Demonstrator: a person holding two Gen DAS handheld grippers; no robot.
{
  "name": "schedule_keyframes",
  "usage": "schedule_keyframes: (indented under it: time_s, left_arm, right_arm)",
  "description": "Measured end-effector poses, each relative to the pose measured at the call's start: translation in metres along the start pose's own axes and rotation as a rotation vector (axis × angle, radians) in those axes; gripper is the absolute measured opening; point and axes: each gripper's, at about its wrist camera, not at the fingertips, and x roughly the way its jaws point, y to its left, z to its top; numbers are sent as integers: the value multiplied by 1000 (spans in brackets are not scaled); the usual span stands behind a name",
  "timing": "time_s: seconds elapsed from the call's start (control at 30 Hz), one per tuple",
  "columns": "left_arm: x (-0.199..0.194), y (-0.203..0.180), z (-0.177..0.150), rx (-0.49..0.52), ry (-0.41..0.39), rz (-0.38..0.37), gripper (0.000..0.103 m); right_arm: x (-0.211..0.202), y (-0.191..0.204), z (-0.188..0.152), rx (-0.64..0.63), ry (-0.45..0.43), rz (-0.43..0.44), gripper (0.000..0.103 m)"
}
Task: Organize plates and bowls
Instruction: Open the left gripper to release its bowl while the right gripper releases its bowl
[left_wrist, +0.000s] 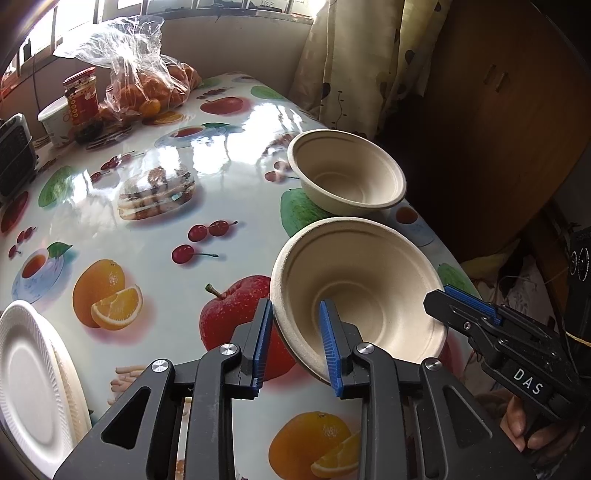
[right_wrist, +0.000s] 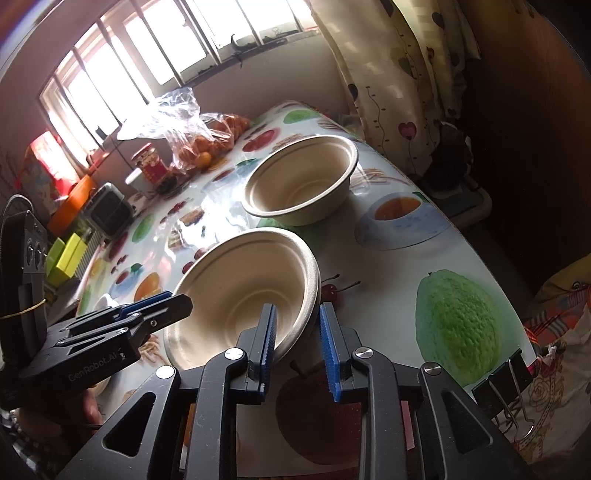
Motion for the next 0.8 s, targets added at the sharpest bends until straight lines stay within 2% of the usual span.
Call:
schedule_keyframes:
  time_s: [0.07, 0.43, 0.5, 0.8]
  left_arm:
    - [0, 1, 0, -5, 2, 0, 34]
    - [-1, 5, 1, -13, -1, -1, 36]
    - [-1, 6, 1, -13, -2, 0, 41]
    - [-4, 10, 7, 3, -20, 32, 44]
  right_arm:
    - [1, 1, 0, 2, 1, 0, 28]
    - [3, 0, 0, 3, 0, 0, 35]
    - [4, 0, 1, 3, -3, -2, 39]
    - [5, 3, 5, -7, -19, -26, 44]
